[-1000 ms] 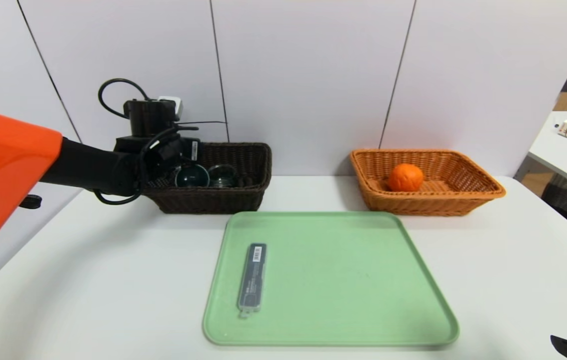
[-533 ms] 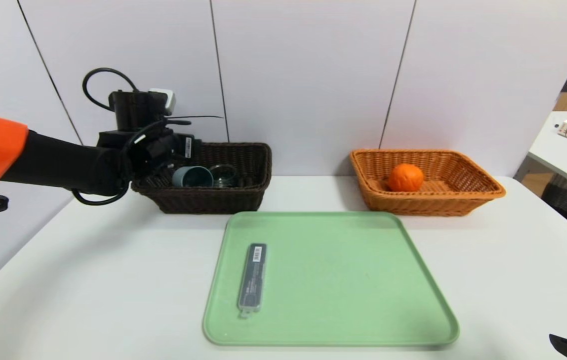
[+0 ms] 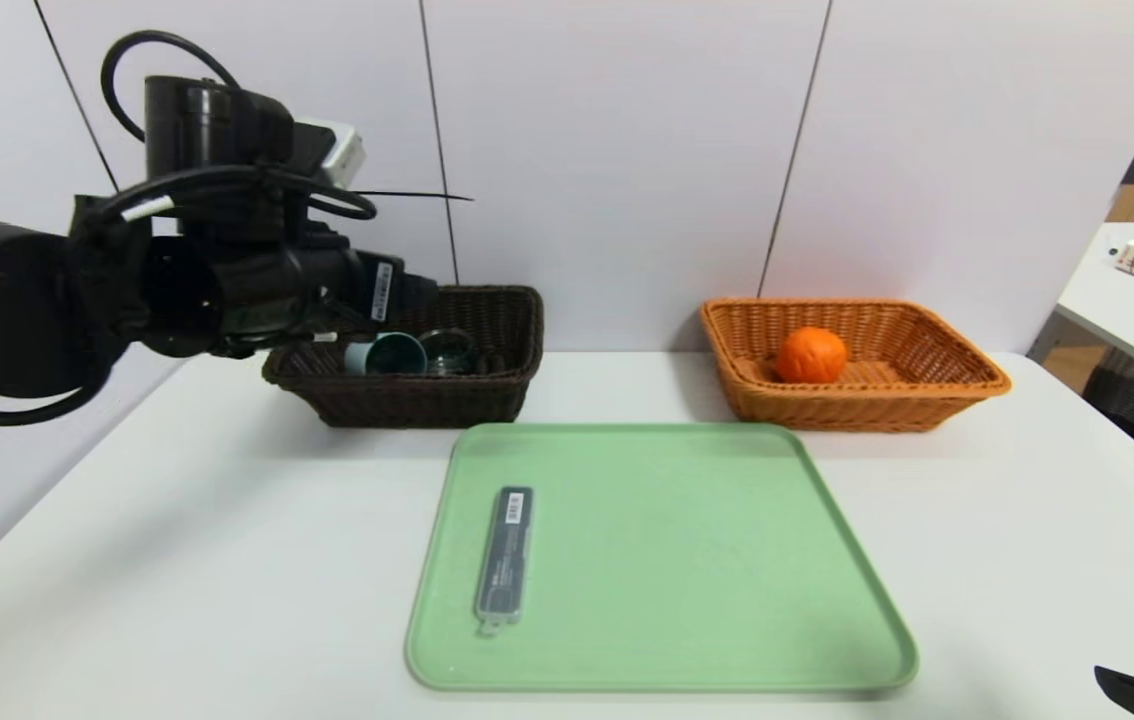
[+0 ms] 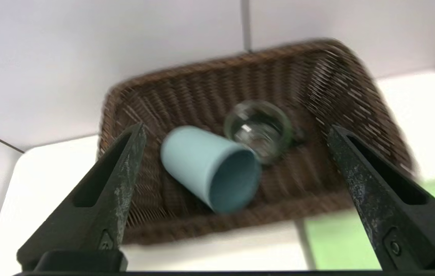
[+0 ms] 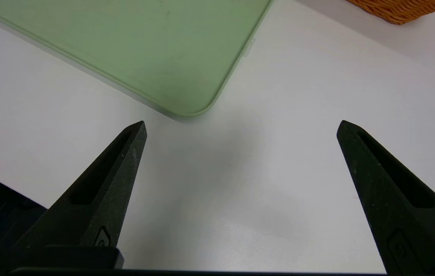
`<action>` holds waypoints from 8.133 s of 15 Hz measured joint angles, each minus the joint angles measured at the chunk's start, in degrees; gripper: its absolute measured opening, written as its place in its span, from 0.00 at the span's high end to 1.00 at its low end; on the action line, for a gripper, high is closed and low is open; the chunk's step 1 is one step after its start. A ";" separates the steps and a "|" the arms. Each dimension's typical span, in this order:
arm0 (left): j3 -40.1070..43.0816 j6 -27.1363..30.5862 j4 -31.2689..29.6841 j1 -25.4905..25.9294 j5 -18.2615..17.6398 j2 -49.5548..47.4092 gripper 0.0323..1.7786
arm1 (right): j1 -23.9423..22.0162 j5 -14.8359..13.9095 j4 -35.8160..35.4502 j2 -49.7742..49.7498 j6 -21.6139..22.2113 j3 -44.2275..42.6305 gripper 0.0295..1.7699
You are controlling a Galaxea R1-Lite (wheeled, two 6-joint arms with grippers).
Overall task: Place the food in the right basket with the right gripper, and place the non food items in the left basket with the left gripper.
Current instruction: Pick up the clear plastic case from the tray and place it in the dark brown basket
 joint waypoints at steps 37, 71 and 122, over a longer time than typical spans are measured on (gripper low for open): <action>-15.14 -35.77 45.17 -23.32 -3.28 15.58 0.05 | 0.10 0.22 0.11 -1.83 0.10 -0.80 0.03; -12.61 -35.99 42.81 -18.42 -5.45 21.60 0.70 | 0.10 0.16 0.09 -1.74 0.05 -1.00 0.03; -24.82 60.03 28.95 5.18 -24.47 15.90 0.70 | 0.10 0.82 0.09 -2.90 0.33 0.84 0.03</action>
